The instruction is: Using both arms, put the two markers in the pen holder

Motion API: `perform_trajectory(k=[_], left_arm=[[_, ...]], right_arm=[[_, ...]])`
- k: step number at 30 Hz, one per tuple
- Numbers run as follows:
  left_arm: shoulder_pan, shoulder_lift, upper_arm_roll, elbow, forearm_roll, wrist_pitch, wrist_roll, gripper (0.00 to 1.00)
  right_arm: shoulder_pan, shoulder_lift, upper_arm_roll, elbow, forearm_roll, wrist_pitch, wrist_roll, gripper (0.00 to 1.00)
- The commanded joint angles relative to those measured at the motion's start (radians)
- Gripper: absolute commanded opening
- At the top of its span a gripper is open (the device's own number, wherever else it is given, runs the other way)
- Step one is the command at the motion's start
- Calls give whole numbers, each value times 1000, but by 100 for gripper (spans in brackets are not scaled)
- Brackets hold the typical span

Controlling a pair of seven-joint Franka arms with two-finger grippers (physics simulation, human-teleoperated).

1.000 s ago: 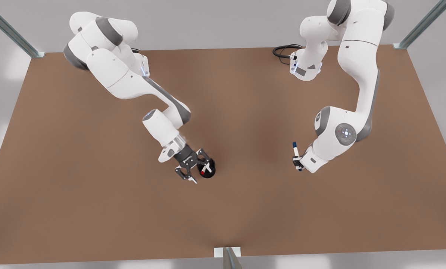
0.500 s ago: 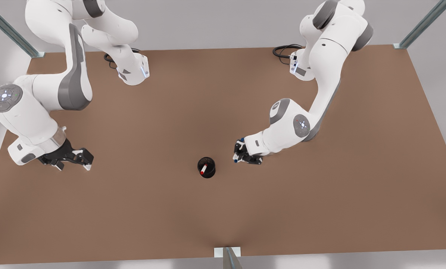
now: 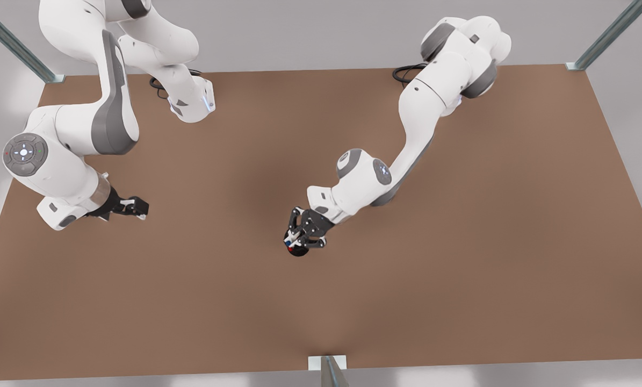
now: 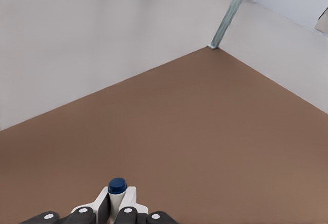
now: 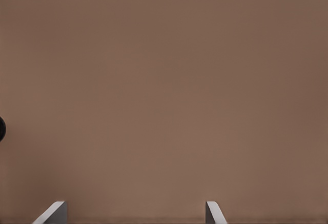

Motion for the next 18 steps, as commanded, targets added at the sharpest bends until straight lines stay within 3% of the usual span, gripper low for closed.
perform_trajectory(k=[1,18], left_arm=[[-10,4,-1,-2,-7,90,233,21],[-36,73,18,-3,-7,123,229,21]], right_arm=[[0,-1,0,1,1,-14,-19,100],[-1,0,3,2,-16,-20,-23,100]])
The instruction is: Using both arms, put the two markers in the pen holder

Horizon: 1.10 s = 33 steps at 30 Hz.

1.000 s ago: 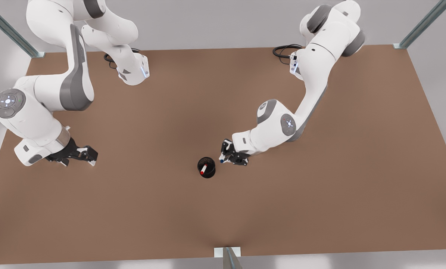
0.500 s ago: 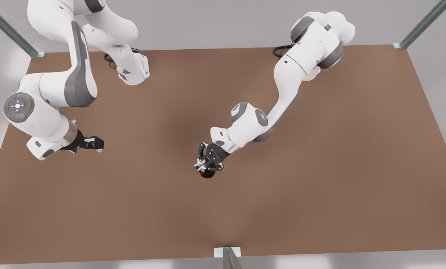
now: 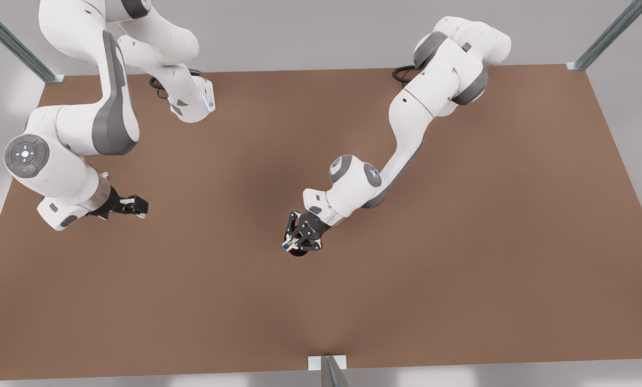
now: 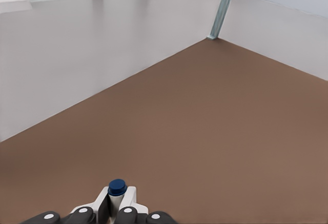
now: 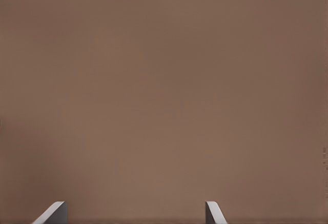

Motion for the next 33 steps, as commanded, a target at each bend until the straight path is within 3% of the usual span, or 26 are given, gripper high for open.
perform_trajectory(k=[1,10,12,15,16,18,19,20,22,23,24,26,28,29,31,32,33], left_arm=[[-1,1,1,0,0,4,81,21],[-8,21,1,-18,-2,65,87,21],[-10,25,1,-21,-2,66,87,38],[-15,33,1,-21,-2,68,87,44],[-15,33,1,-21,-2,68,87,54],[-15,33,1,-21,-2,68,87,55],[-15,30,-1,-20,-2,68,87,61],[-13,25,-2,-12,-5,54,67,82],[1,-16,76,-9,-4,-137,-267,86],[13,-59,166,0,3,-329,-465,95],[15,-145,292,0,1,-656,-687,100],[10,-274,485,-1,59,-1006,-713,100],[16,-383,573,0,223,-1221,-746,100],[12,-426,610,0,282,-1240,-744,100],[15,-513,617,0,362,-1329,-744,100],[103,-570,547,-3,365,-1359,-738,100],[226,-608,392,-6,443,-1365,-746,100]], right_arm=[[1,-1,0,0,-1,-3,-10,100],[-14,9,-12,5,-8,9,-41,100],[-14,9,-12,5,-8,9,-50,100],[-35,12,-12,5,-14,27,-126,100],[-37,14,-12,5,-14,24,-126,100],[-55,23,-5,8,-35,26,-146,100],[-60,23,-6,8,-35,24,-149,100],[-58,23,-8,8,-37,26,-149,100],[-63,28,-8,8,-37,32,-153,100],[-63,26,-8,10,-34,27,-162,100],[-66,26,-8,10,-34,26,-163,100],[-78,28,-8,10,-34,29,-180,100],[-97,34,-9,8,-31,30,-206,100],[-112,38,-9,8,-29,34,-228,100],[-114,41,-9,10,-29,34,-229,100],[-114,41,-9,10,-29,32,-235,100],[-118,41,-9,8,-29,30,-237,100]])
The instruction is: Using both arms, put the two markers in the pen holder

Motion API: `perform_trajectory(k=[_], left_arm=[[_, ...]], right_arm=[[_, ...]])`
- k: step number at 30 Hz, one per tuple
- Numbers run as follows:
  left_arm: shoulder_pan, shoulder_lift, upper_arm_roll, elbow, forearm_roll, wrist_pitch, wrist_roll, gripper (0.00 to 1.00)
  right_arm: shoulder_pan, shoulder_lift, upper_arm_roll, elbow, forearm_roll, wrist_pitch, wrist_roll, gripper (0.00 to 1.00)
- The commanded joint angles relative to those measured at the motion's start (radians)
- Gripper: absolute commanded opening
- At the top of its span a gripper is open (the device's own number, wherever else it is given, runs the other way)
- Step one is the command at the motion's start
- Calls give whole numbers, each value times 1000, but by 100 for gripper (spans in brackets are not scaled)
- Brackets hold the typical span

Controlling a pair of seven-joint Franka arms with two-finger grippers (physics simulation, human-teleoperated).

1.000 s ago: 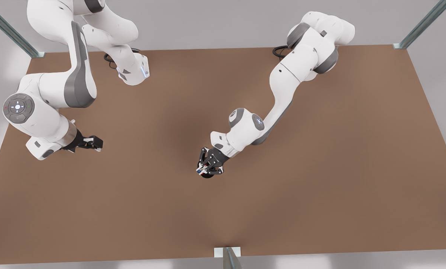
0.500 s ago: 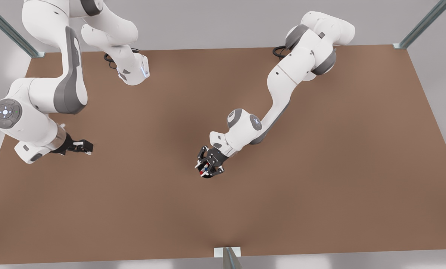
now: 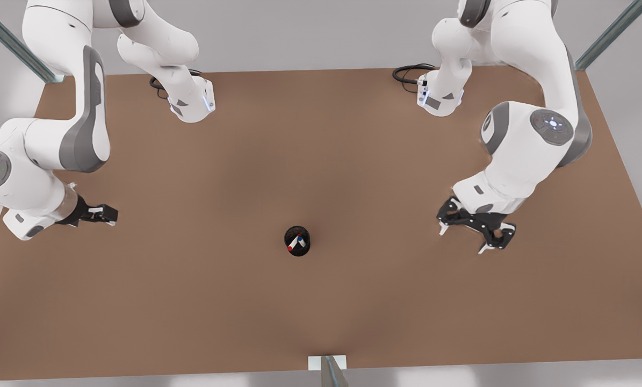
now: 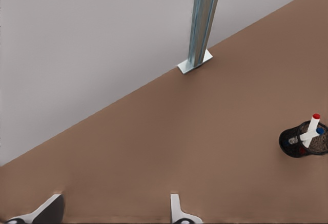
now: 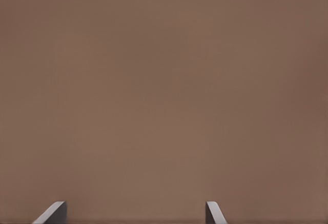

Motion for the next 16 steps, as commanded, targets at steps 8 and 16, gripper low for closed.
perform_trajectory(k=[8,16], left_arm=[[129,-78,-127,-12,148,-405,-496,100],[250,-76,-245,-13,146,-396,-503,100]], right_arm=[[-20,5,4,-1,18,-7,-127,100],[-9,15,25,8,17,50,-129,100]])
